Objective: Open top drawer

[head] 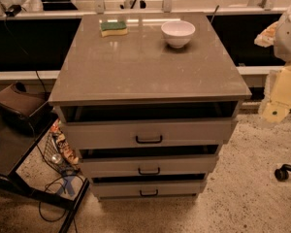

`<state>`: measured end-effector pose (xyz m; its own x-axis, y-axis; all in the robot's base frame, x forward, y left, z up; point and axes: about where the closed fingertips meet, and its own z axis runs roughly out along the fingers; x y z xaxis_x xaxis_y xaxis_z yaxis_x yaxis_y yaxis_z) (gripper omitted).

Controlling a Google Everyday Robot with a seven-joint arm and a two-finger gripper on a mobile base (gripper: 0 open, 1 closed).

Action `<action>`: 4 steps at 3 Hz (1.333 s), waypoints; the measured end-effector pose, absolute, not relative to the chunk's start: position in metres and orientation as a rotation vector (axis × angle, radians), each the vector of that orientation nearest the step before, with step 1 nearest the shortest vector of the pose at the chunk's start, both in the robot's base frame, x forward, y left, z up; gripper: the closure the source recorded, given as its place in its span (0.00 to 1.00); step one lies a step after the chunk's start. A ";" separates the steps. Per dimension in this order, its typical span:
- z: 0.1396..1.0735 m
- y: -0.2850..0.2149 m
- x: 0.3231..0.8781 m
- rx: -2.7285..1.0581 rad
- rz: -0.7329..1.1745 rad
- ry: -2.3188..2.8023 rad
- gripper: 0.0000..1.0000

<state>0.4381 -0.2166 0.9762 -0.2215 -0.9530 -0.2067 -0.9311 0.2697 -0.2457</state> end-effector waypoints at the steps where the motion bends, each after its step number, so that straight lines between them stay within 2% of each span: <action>1: 0.976 -0.217 0.438 -1.725 -0.099 2.232 0.00; 3: 0.913 -0.171 0.435 -1.786 -0.109 2.100 0.00; 4: 0.827 -0.140 0.438 -1.827 -0.100 2.048 0.00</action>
Offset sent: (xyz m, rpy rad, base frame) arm 0.0025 0.0389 -0.0517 0.0116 -0.0282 0.0580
